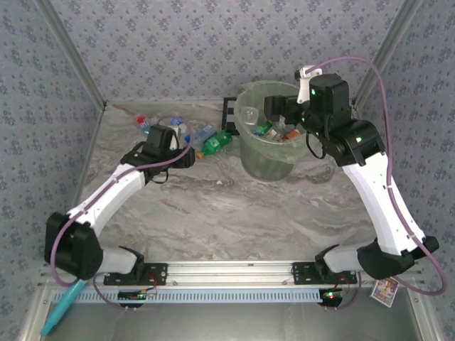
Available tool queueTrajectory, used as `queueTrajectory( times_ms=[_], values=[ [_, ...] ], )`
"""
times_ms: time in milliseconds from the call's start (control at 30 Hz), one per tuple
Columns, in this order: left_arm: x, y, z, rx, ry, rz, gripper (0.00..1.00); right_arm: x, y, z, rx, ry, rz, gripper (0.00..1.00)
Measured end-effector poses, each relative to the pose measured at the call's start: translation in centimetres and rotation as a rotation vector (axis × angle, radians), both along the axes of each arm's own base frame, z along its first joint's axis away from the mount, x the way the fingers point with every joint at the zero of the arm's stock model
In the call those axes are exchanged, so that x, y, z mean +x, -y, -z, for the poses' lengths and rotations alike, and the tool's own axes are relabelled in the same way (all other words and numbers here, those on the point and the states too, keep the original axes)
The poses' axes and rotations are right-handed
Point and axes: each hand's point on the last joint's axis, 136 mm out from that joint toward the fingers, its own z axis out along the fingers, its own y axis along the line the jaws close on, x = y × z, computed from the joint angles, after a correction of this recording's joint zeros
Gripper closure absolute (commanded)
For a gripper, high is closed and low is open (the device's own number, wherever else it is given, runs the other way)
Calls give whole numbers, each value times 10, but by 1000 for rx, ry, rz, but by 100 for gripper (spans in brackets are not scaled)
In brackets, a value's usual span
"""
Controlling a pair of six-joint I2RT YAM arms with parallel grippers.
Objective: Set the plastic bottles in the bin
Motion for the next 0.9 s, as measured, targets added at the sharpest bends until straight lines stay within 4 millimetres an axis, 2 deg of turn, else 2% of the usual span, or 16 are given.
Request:
queueTrajectory(
  times_ms=[167,400,667,900],
  values=[
    [24,12,29,70,-49,63,35,-20,7,-1,10,-15,-3,0],
    [52,27,58,138,-81,147,36,-45,20,-3,27,-20,8,0],
    [74,46,89,158,-122,237,36,-56,30,-2,26,-30,32,0],
    [89,57,106,174,-144,284,38,-59,31,-1,28,-37,36,0]
  ],
)
